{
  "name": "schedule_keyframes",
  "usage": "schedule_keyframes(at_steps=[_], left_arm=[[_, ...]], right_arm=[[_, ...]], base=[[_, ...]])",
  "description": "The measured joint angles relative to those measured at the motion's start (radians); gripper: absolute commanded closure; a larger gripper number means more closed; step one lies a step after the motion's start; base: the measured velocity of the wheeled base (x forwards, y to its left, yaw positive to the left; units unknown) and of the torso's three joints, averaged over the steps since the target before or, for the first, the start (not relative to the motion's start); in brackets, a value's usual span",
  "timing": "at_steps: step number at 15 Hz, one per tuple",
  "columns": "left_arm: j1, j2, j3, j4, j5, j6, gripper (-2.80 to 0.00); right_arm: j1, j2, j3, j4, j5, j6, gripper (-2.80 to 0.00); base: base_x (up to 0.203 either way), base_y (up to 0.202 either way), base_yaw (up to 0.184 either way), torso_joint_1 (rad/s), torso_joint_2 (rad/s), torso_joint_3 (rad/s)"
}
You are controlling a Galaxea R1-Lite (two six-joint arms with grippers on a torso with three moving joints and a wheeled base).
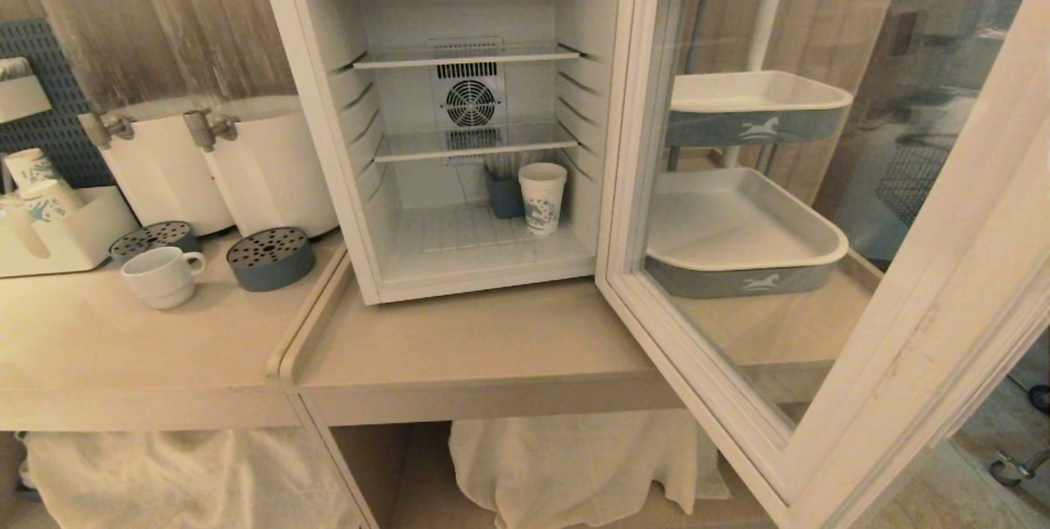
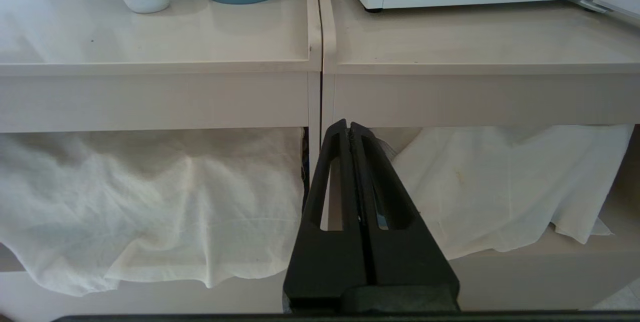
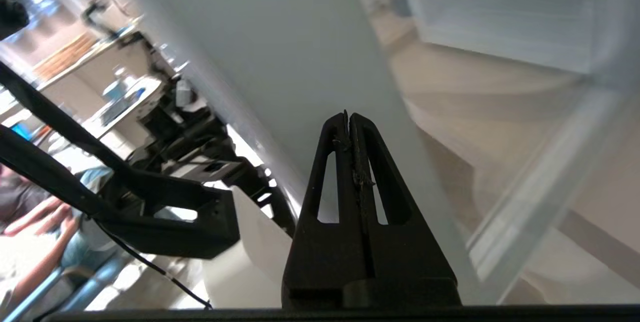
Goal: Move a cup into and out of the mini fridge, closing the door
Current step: Close the freezer door
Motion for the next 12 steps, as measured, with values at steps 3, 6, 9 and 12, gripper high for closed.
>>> schedule_keyframes(at_steps=[3, 6, 9, 12], left_arm=[[0.000, 0.000, 0.000, 0.000, 0.000, -0.001, 0.00], [0.000, 0.000, 0.000, 0.000, 0.000, -0.002, 0.00], [0.000, 0.000, 0.000, 0.000, 0.000, -0.001, 0.00], [0.000, 0.000, 0.000, 0.000, 0.000, -0.001, 0.00]], right_arm=[[0.159, 0.036, -0.036, 0.000, -0.140, 0.001, 0.00], [0.325, 0.058, -0.053, 0.006, -0.309, 0.007, 0.00], [0.548, 0.087, -0.079, 0.012, -0.644, 0.044, 0.00], [0.696, 0.178, -0.196, 0.052, -1.003, 0.075, 0.00]], base=[[0.000, 0.000, 0.000, 0.000, 0.00, 0.000], [0.000, 0.000, 0.000, 0.000, 0.00, 0.000], [0.000, 0.000, 0.000, 0.000, 0.00, 0.000], [0.000, 0.000, 0.000, 0.000, 0.00, 0.000]])
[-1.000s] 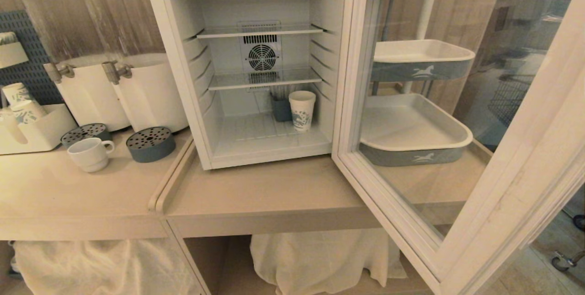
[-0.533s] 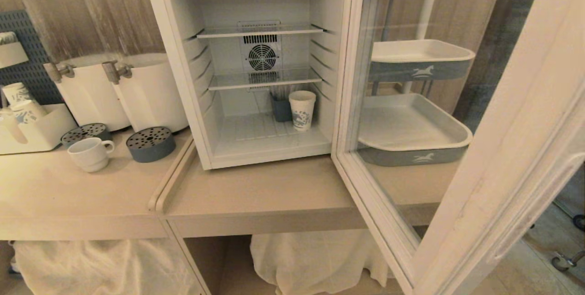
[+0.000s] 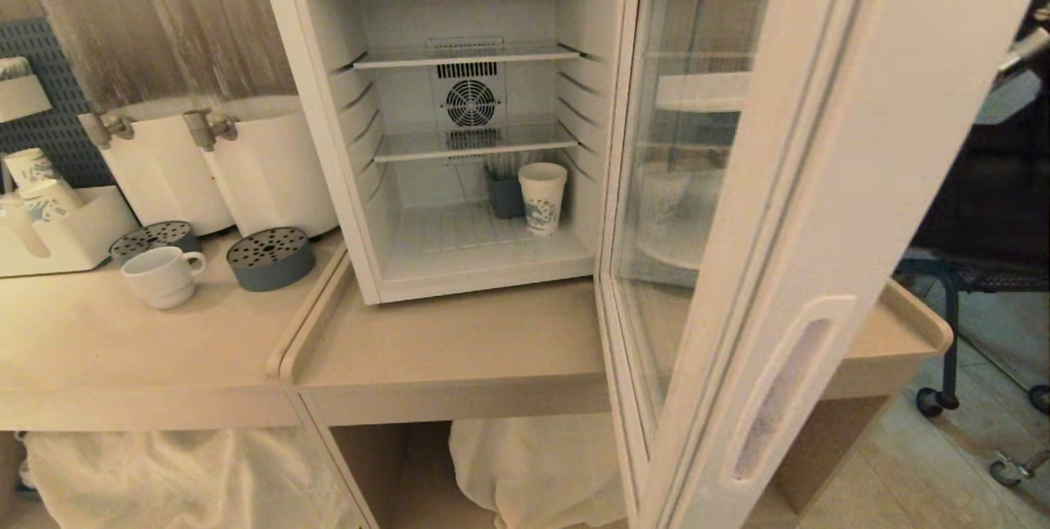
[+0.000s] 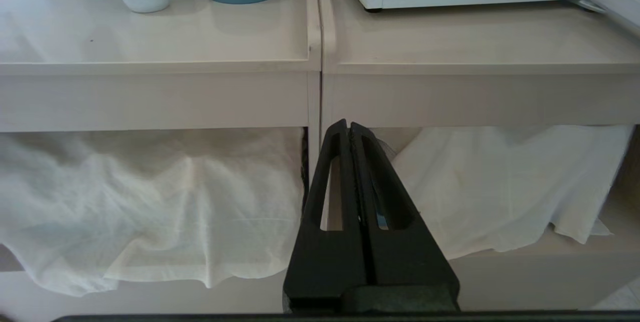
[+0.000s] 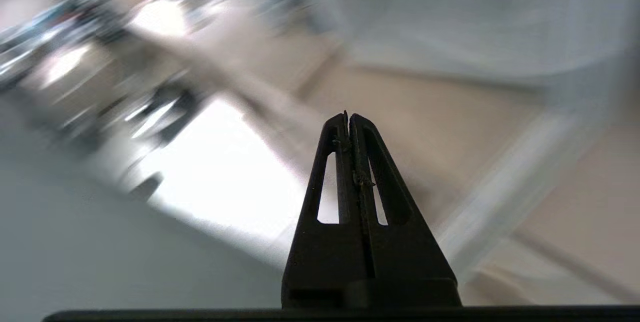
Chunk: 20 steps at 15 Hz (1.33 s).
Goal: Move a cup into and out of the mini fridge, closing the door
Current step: Close the freezer door
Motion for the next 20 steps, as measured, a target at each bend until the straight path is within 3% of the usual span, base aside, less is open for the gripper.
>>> schedule_keyframes(at_steps=[2, 6, 9, 12, 15, 20], left_arm=[[0.000, 0.000, 0.000, 0.000, 0.000, -0.001, 0.00], [0.000, 0.000, 0.000, -0.001, -0.001, -0.002, 0.00], [0.000, 0.000, 0.000, -0.001, 0.000, -0.002, 0.00], [0.000, 0.000, 0.000, 0.000, 0.000, -0.002, 0.00], [0.000, 0.000, 0.000, 0.000, -0.001, -0.002, 0.00], [0.000, 0.000, 0.000, 0.000, 0.000, -0.004, 0.00]], right_arm=[[0.042, 0.074, -0.085, 0.048, -0.113, 0.000, 0.00], [0.107, 0.247, -0.260, 0.110, -0.231, -0.057, 0.00], [0.163, 0.339, -0.354, 0.133, -0.259, -0.118, 0.00], [0.228, 0.416, -0.433, 0.137, -0.295, -0.122, 0.00], [0.274, 0.515, -0.554, 0.138, -0.437, -0.157, 0.00], [0.285, 0.731, -0.867, 0.173, -0.669, -0.271, 0.00]], base=[[0.000, 0.000, 0.000, 0.000, 0.00, 0.000], [0.000, 0.000, 0.000, 0.000, 0.00, 0.000], [0.000, 0.000, 0.000, 0.000, 0.00, 0.000], [0.000, 0.000, 0.000, 0.000, 0.00, 0.000], [0.000, 0.000, 0.000, 0.000, 0.00, 0.000], [0.000, 0.000, 0.000, 0.000, 0.00, 0.000]])
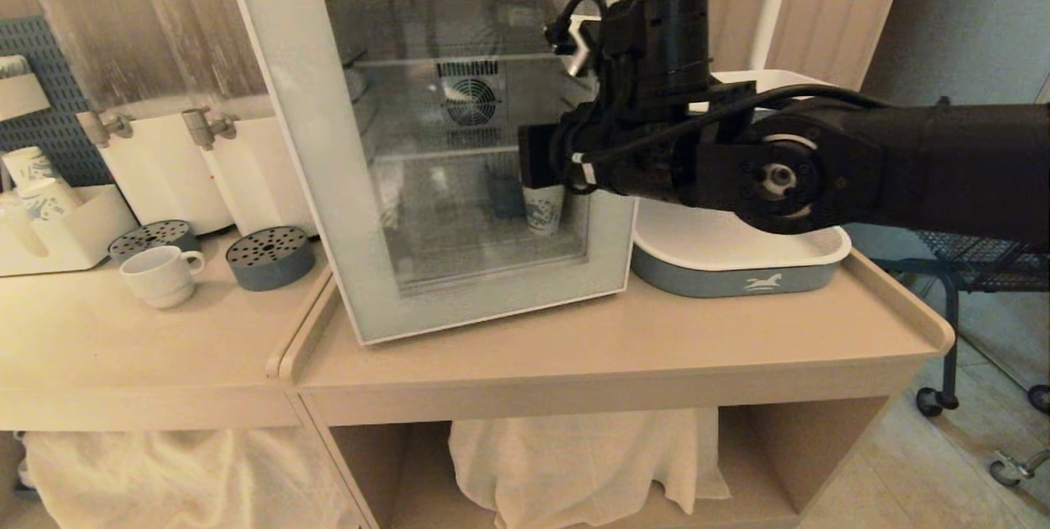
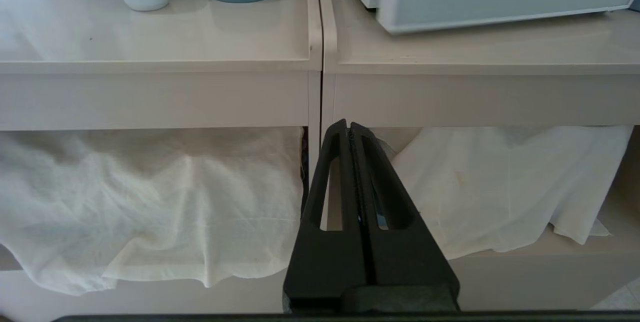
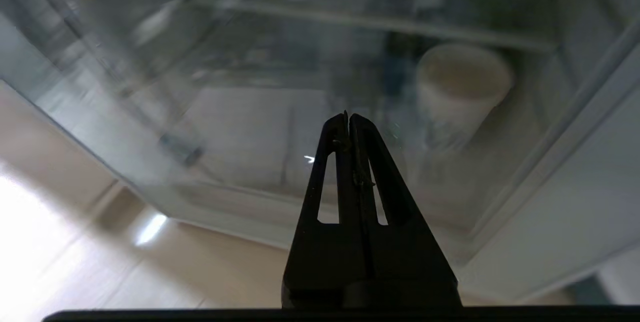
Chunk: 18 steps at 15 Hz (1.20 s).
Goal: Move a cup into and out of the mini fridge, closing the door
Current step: Close the freezer door
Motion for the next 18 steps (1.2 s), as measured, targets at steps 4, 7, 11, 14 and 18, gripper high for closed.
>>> schedule_keyframes(at_steps=[4, 7, 11, 14, 18], left_arm=[[0.000, 0.000, 0.000, 0.000, 0.002, -0.002, 0.00], [0.000, 0.000, 0.000, -0.001, 0.001, -0.001, 0.00], [0.000, 0.000, 0.000, 0.000, 0.001, -0.002, 0.00], [0.001, 0.000, 0.000, 0.000, 0.001, -0.001, 0.00], [0.001, 0.000, 0.000, 0.000, 0.001, -0.001, 0.00]], right_arm=[[-0.040, 0.126, -0.067, -0.090, -0.122, -0.048, 0.00], [-0.088, 0.151, -0.067, -0.107, -0.180, -0.029, 0.00], [-0.106, 0.046, 0.090, -0.075, -0.144, 0.013, 0.00], [-0.098, -0.145, 0.317, -0.054, -0.081, 0.024, 0.00], [-0.101, -0.423, 0.612, -0.054, -0.061, 0.025, 0.00]], base=[[0.000, 0.000, 0.000, 0.000, 0.00, 0.000], [0.000, 0.000, 0.000, 0.000, 0.00, 0.000], [0.000, 0.000, 0.000, 0.000, 0.00, 0.000], [0.000, 0.000, 0.000, 0.001, 0.01, -0.004], [0.000, 0.000, 0.000, 0.000, 0.00, 0.000]])
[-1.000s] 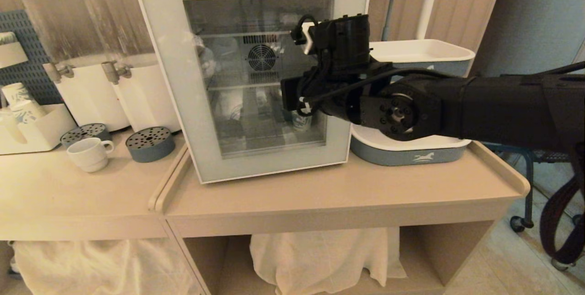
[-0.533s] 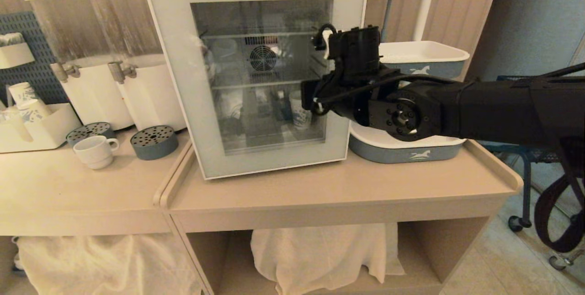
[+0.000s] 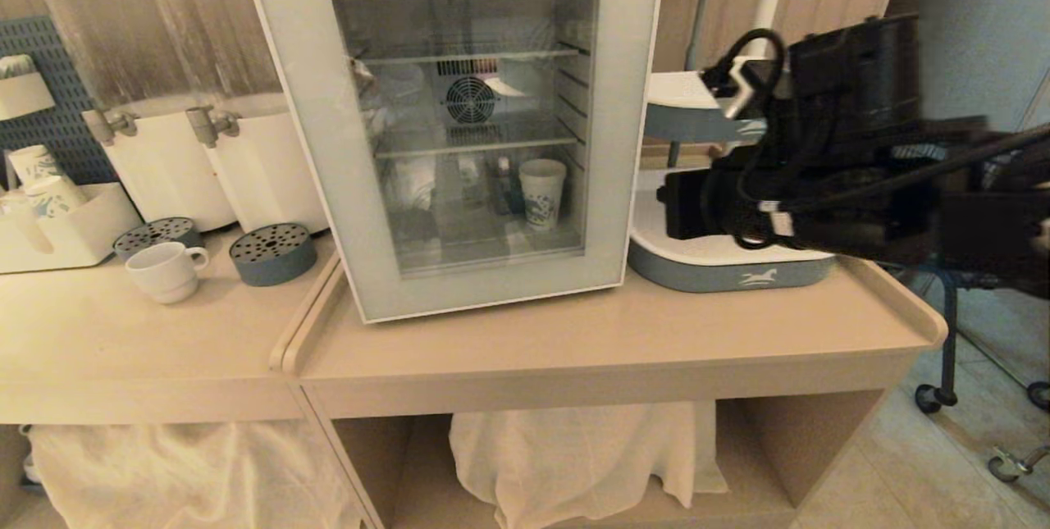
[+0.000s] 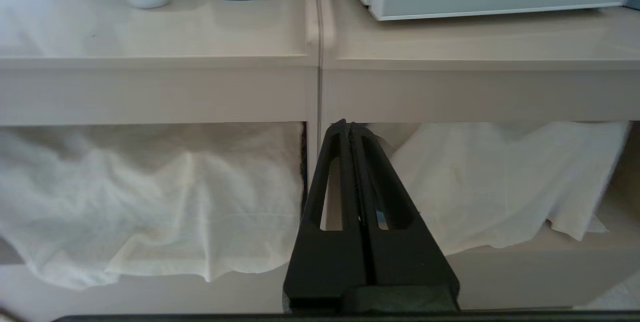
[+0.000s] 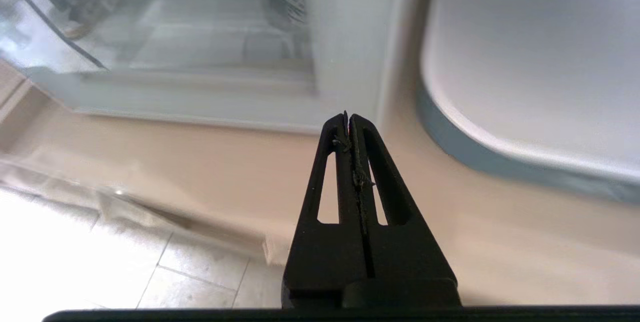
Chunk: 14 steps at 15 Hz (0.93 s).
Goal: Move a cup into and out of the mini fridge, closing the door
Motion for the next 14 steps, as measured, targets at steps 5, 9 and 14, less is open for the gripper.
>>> schedule_keyframes(at_steps=[5, 9, 14], left_arm=[[0.000, 0.000, 0.000, 0.000, 0.000, 0.000, 0.00], [0.000, 0.000, 0.000, 0.000, 0.000, 0.000, 0.00], [-0.001, 0.000, 0.000, 0.000, 0.000, 0.000, 0.00]], right_arm=[[-0.004, -0.435, 0.298, 0.020, -0.130, -0.005, 0.00], [-0.158, -0.771, 0.505, 0.071, -0.464, -0.014, 0.00], [-0.459, -1.139, 0.650, 0.182, -0.549, -0.019, 0.00]], base=[[0.000, 0.000, 0.000, 0.000, 0.00, 0.000], [0.000, 0.000, 0.000, 0.000, 0.00, 0.000], [0.000, 0.000, 0.000, 0.000, 0.00, 0.000]])
